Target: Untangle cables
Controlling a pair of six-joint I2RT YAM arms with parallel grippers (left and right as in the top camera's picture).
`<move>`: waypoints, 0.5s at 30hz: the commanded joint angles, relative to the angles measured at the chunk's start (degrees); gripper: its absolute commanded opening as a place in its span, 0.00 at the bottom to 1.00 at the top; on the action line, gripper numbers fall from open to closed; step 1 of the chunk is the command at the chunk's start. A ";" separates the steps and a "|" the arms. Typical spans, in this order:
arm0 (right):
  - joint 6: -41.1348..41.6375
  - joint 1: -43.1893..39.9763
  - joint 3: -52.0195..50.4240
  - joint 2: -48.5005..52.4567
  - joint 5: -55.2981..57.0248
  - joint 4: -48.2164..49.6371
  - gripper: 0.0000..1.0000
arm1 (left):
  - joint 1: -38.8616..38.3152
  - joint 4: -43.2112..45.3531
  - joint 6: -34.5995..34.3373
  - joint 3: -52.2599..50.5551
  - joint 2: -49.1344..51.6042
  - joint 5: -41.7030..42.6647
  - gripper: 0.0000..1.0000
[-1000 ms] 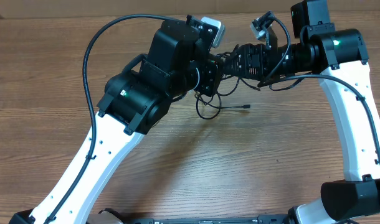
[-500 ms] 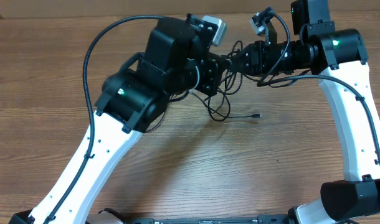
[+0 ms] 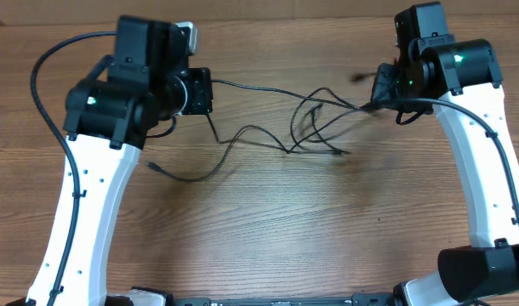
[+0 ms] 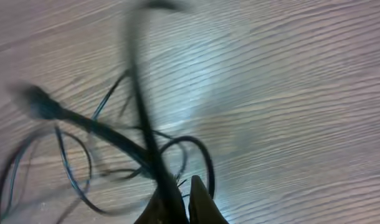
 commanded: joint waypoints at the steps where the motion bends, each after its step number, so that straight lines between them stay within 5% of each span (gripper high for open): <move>1: -3.32 -1.09 0.09 0.13 2.47 0.22 0.04 | 2.99 0.81 1.62 1.20 -1.64 0.85 0.04; 3: -7.93 -1.09 0.13 0.13 -1.84 0.52 0.04 | 2.54 1.18 3.96 1.20 -1.64 1.18 0.04; 9: -4.74 -1.75 0.15 -0.20 5.60 -1.36 0.08 | 2.62 -0.42 2.99 1.20 -1.92 -8.37 0.04; 13: -5.97 -1.75 0.15 -0.20 5.64 -1.60 0.42 | 2.62 0.72 2.97 1.22 -3.13 -15.13 0.04; 15: -5.95 -1.75 0.15 -0.20 5.64 -1.57 0.47 | 2.62 2.03 2.93 1.27 -4.39 -18.18 0.04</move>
